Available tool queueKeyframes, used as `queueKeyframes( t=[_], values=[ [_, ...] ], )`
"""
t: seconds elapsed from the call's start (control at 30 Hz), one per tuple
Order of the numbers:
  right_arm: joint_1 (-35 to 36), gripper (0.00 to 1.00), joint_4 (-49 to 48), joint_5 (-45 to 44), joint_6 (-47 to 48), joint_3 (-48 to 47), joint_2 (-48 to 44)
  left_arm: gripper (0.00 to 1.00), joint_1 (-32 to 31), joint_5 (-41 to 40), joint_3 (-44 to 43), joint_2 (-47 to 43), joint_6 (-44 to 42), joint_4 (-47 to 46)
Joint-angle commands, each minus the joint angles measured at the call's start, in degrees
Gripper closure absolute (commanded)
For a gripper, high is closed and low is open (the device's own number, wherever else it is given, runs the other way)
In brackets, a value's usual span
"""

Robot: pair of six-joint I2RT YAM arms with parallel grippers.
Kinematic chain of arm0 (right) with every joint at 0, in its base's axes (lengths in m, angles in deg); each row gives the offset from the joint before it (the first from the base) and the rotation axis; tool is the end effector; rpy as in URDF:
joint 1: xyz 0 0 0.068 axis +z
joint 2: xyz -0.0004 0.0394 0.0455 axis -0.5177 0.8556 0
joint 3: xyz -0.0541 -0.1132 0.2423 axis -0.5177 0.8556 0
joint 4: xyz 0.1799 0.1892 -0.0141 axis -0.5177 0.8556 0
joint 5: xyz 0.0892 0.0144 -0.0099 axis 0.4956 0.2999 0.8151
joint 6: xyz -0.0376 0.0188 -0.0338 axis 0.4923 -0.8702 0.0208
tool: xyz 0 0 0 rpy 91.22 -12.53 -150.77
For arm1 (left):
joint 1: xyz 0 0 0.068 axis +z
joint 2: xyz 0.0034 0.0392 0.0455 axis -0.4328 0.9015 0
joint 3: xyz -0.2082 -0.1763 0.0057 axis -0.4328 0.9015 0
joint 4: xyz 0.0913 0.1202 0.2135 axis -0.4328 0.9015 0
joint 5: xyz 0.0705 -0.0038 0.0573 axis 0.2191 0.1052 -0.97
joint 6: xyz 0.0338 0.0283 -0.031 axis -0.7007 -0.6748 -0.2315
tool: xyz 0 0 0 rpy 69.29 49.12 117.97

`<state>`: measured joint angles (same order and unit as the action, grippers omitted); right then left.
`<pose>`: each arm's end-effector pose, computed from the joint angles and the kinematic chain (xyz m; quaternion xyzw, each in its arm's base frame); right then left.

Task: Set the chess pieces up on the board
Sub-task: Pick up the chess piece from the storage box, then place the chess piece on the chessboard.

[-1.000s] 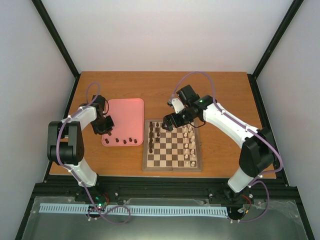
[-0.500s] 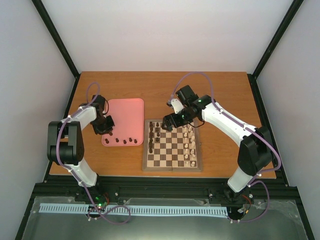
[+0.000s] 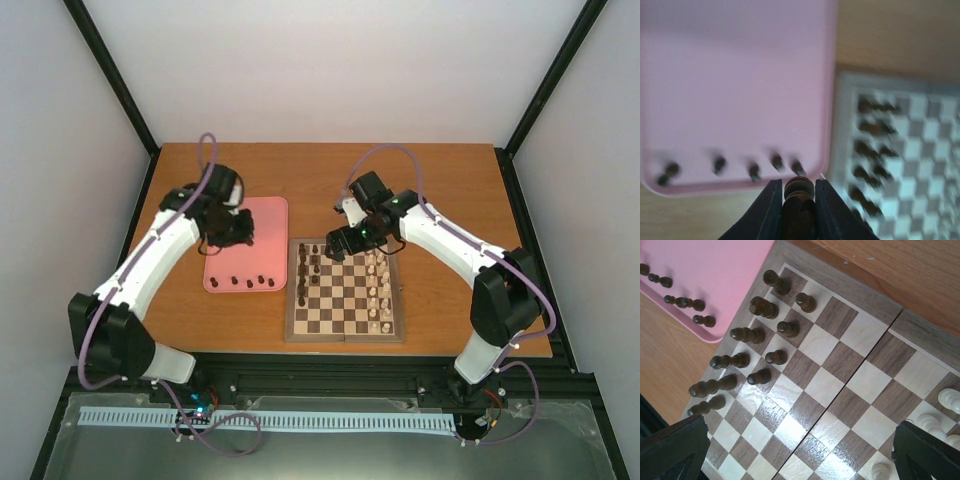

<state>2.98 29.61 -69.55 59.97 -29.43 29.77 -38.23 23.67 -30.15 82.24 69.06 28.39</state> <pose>0.2800 0.2035 0.2623 -0.2581 0.9298 0.2205 0.1421 0.2772 -0.0657 0.3008 -0.1011 0.9724 -0.1146 0.1763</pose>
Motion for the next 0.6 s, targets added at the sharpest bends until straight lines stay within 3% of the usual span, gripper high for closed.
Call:
queueKeyframes(
  t=[0.0,0.23,0.57],
  values=[
    [-0.40,0.00,-0.47,-2.78,-1.01,-2.19,1.51,0.99,-10.55,3.17,4.27,-4.99,5.67,6.73],
    [-0.40,0.00,-1.55,-2.33,-1.53,-2.67,3.38,0.99,-24.73,2.21,14.25,-8.95,15.51,2.58],
    [-0.40,0.00,-2.10,-2.75,-0.64,-2.33,3.15,0.99,-36.76,-2.32,16.10,-3.28,22.64,-4.48]
  ],
)
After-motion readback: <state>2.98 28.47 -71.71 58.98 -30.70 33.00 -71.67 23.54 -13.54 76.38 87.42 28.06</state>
